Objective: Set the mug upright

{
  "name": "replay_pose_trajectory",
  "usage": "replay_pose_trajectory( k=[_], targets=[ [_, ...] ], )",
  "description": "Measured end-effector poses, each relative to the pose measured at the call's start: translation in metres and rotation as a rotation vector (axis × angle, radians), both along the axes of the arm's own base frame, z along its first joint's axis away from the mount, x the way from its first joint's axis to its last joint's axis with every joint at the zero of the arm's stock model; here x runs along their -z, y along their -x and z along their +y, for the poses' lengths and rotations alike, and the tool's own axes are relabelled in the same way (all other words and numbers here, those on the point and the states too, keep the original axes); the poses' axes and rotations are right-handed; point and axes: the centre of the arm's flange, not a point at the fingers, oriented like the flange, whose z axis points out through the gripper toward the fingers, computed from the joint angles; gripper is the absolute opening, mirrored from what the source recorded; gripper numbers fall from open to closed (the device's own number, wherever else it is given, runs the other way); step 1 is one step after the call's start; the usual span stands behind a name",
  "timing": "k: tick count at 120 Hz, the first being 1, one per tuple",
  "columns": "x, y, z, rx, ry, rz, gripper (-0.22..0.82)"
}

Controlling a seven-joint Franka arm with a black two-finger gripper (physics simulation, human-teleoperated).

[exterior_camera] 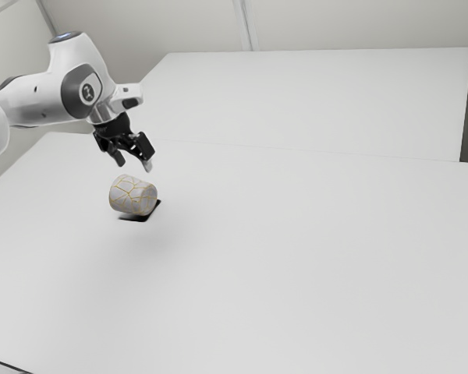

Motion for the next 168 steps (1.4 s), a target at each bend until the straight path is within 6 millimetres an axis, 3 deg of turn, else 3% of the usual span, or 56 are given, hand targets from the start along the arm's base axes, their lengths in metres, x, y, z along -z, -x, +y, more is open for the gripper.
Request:
replay_pose_trajectory(
  k=[16, 41, 71, 109, 125, 147, 168],
  targets=[
    [0.006, 0.0, 0.013, -0.016, 0.005, 0.002, 0.6],
    [0.027, -0.003, 0.087, -0.109, 0.086, -0.008, 0.6],
    [0.067, -0.027, 0.163, -0.137, 0.252, 0.025, 0.6],
    [0.117, -0.038, 0.228, -0.077, 0.476, 0.05, 0.6],
    [0.141, -0.039, 0.241, -0.039, 0.599, 0.057, 0.6],
    [0.178, -0.041, 0.231, -0.001, 0.778, 0.043, 0.6],
    [0.184, -0.044, 0.223, 0.024, 0.865, 0.003, 0.59]
  ],
)
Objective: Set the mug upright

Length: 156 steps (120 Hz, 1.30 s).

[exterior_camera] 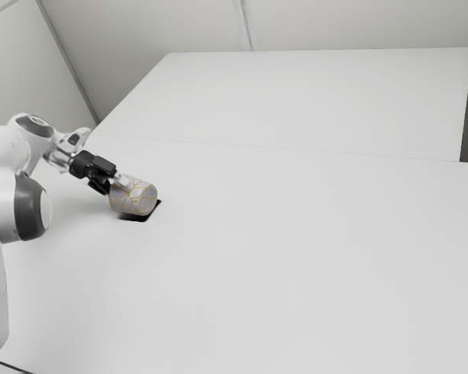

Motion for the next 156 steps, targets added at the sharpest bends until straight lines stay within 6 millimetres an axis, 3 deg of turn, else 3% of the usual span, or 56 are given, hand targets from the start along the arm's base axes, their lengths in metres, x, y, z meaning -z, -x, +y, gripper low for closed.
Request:
replay_pose_trajectory(
  k=[26, 51, 66, 89, 133, 156],
  targets=[
    [-0.001, 0.0, -0.004, 0.011, 0.038, -0.031, 0.37],
    [0.004, 0.002, -0.006, 0.011, 0.065, -0.044, 0.04],
    [0.005, 0.002, -0.007, 0.003, 0.086, -0.057, -0.05],
    [0.001, 0.001, -0.009, -0.004, 0.115, -0.082, -0.13],
    [-0.009, 0.001, -0.01, -0.006, 0.113, -0.087, -0.13],
    [-0.041, -0.007, -0.026, 0.014, 0.068, -0.102, -0.14]
  ],
)
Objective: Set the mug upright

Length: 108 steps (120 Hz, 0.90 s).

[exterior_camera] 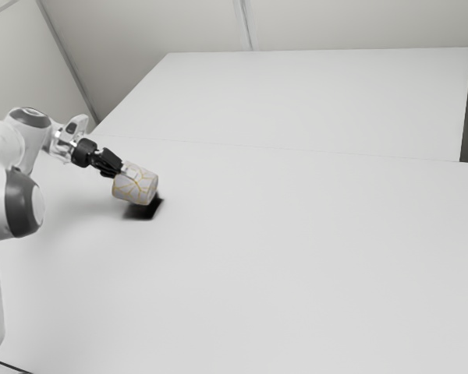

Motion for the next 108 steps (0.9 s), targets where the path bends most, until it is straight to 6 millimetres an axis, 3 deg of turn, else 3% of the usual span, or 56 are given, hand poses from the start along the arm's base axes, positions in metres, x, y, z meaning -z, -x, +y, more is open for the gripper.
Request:
replay_pose_trajectory(
  k=[20, 52, 83, 108],
  targets=[
    [-0.031, 0.001, -0.04, -0.017, -0.151, 0.043, -0.14],
    [-0.051, 0.013, -0.113, -0.063, -0.527, 0.135, -0.17],
    [-0.054, 0.034, -0.162, -0.186, -0.776, 0.173, -0.17],
    [-0.043, 0.048, -0.191, -0.315, -0.836, 0.225, -0.18]
  ],
)
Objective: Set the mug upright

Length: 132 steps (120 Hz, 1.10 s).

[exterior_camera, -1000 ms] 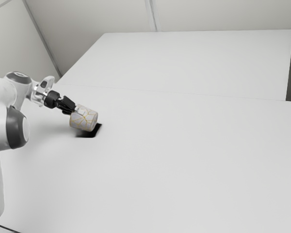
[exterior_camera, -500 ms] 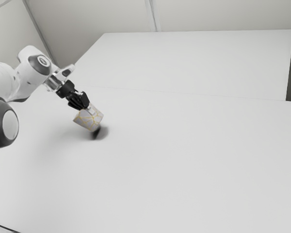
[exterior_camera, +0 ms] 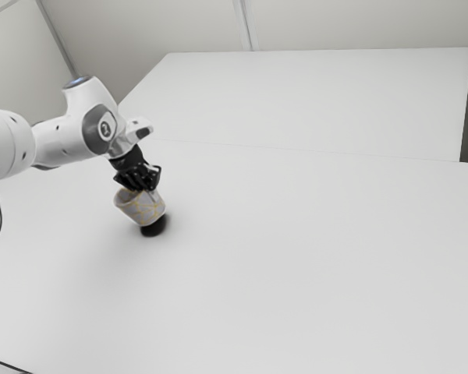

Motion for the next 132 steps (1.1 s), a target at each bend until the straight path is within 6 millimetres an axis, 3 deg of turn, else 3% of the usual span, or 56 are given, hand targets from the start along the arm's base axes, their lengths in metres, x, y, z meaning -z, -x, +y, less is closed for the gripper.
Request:
replay_pose_trajectory(
  k=[21, 60, 132],
  targets=[
    [0.004, 0.006, -0.027, -0.081, -0.055, 0.001, -0.18],
    [0.013, 0.018, -0.046, -0.227, -0.109, 0.061, -0.17],
    [0.04, 0.031, -0.058, -0.364, -0.194, 0.207, -0.17]
  ],
)
